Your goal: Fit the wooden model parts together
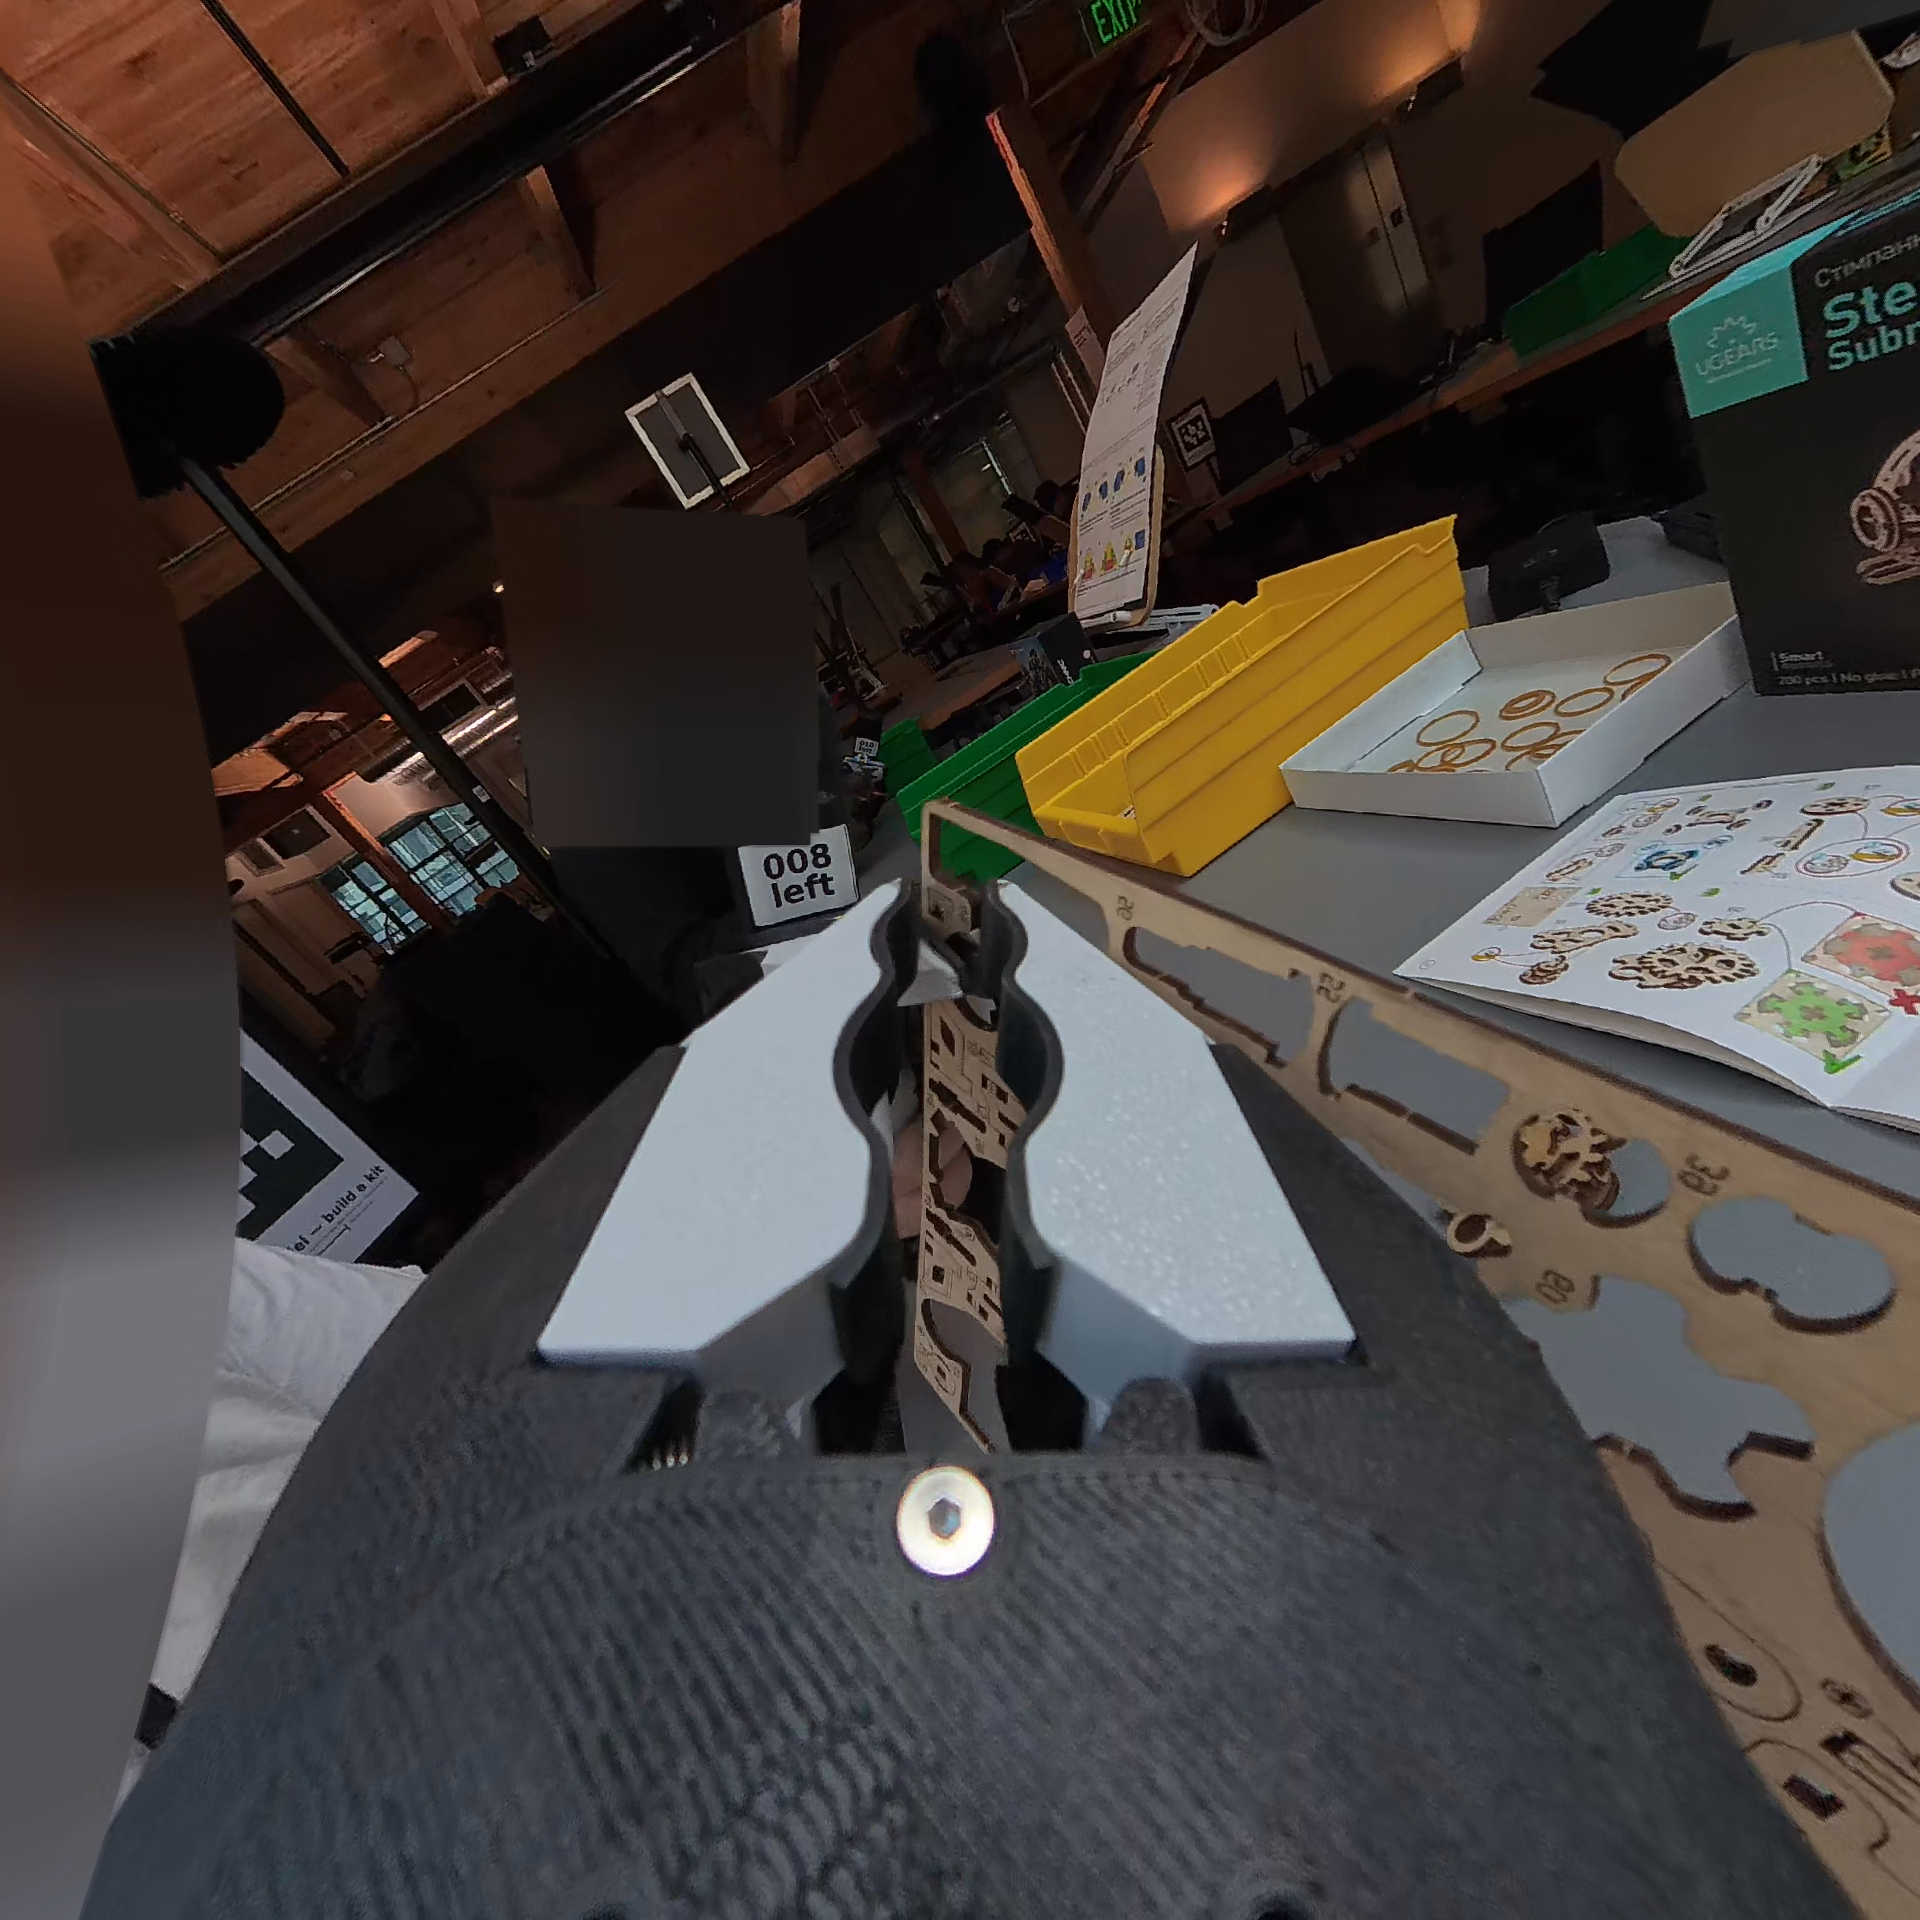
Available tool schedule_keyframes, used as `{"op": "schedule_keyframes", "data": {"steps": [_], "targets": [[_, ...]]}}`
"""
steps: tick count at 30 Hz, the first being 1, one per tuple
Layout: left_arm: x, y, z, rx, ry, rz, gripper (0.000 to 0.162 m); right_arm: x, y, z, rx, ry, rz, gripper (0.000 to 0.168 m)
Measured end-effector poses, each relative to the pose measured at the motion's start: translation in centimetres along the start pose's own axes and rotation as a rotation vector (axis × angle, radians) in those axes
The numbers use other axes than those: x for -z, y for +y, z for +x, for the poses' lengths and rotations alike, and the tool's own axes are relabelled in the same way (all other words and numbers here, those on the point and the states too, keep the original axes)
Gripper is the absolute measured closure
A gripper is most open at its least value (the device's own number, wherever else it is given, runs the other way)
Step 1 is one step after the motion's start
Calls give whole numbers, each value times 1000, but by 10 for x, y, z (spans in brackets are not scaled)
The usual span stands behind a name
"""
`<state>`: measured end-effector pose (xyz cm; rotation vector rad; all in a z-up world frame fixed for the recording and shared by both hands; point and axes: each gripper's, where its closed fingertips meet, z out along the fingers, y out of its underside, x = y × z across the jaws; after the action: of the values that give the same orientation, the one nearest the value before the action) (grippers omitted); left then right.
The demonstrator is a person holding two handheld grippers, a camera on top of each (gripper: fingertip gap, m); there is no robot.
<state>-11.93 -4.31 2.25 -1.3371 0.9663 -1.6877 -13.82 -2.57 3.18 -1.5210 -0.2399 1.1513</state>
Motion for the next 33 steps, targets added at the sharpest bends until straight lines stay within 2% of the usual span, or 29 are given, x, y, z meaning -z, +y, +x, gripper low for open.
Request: {"op": "schedule_keyframes", "data": {"steps": [9,16,31,33], "targets": [[5,1,4,-37,0,25,161,-3,4,-3,40,-19,-62,163],[6,4,-1,-2,-21,68,161,-5,9,2,180,69,-91,163],[1,7,-11,-28,-91,80,162,-4,9,12,342,210,-84,162],[3,4,-10,-32,-66,97,162,-6,9,9,319,179,-74,161]]}}
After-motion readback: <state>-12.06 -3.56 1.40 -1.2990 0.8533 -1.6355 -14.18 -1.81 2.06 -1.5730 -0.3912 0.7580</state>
